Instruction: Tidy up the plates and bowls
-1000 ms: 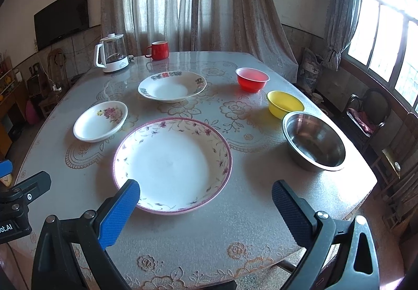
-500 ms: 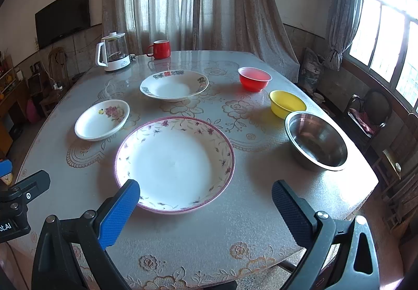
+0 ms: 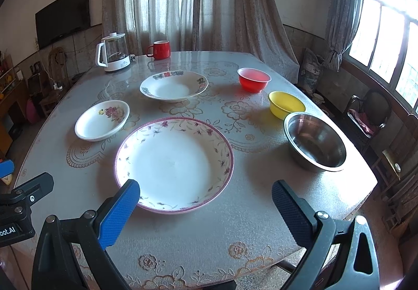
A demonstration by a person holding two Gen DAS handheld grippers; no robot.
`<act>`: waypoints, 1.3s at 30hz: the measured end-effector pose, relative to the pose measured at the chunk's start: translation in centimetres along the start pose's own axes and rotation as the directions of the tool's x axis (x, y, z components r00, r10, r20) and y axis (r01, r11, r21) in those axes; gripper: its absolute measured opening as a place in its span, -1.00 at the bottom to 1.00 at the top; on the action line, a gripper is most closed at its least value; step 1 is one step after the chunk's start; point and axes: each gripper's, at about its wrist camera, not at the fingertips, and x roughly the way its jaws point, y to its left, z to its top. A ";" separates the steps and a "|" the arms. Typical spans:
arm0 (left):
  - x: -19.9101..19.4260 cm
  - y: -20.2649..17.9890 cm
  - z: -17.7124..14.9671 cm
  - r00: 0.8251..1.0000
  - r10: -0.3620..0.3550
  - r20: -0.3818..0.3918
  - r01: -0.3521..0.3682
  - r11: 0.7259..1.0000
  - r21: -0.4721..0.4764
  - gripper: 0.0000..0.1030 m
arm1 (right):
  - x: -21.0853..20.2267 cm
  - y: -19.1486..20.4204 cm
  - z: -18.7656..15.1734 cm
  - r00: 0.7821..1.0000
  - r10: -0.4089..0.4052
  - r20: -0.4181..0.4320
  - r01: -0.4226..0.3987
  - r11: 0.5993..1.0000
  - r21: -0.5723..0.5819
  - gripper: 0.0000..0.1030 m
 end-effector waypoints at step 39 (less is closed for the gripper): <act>2.3 0.2 0.5 0.991 -0.105 -0.079 0.102 0.994 -0.041 0.99 | 1.7 -1.4 -0.2 0.998 0.017 -0.064 -0.013 0.998 0.059 1.00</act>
